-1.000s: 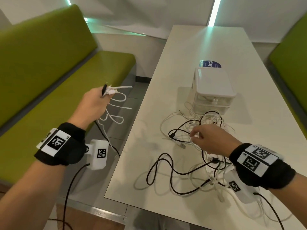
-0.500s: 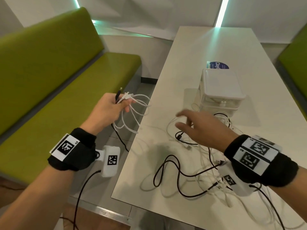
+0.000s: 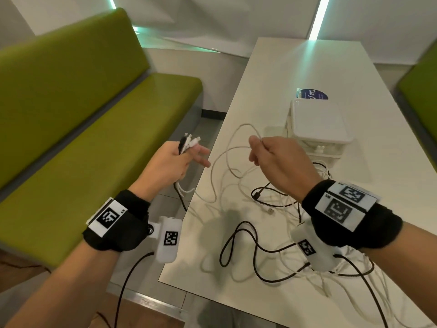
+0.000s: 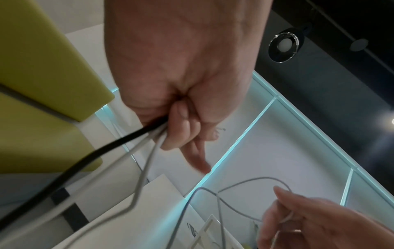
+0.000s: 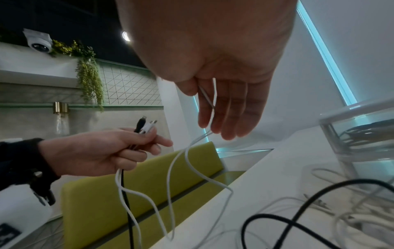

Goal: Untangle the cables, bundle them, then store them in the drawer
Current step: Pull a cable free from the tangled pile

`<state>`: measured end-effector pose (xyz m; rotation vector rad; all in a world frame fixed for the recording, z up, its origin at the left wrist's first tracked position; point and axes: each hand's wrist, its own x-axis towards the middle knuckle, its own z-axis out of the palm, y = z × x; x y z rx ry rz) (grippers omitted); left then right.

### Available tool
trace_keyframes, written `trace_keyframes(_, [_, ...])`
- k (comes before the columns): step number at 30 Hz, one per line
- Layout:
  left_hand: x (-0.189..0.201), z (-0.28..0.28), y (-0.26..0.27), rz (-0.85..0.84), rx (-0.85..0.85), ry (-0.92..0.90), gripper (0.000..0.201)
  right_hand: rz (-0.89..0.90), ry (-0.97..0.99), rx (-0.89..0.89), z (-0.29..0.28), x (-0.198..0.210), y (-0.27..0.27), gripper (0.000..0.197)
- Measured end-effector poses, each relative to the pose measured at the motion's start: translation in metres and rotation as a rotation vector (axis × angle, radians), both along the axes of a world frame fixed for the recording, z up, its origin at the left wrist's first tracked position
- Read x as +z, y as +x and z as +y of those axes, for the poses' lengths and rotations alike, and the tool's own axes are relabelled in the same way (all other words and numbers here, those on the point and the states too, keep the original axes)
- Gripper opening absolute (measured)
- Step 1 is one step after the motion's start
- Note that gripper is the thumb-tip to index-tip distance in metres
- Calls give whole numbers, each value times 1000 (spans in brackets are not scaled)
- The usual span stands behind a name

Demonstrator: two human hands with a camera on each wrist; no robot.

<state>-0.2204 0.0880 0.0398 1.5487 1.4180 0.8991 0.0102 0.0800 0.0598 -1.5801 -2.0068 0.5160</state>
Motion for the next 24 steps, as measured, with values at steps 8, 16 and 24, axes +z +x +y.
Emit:
trace_keyframes(8, [2,1,6,76,60,129,41,6,-226,175,1,-3,-7,42])
trace_keyframes(16, [-1,-3,-7,226,-10,290,22,60,-310,322,16,-6,-41,35])
trace_keyframes(24, [-2,9,-55,426,433,194,22,-61,-240,421,21,-17,-56,68])
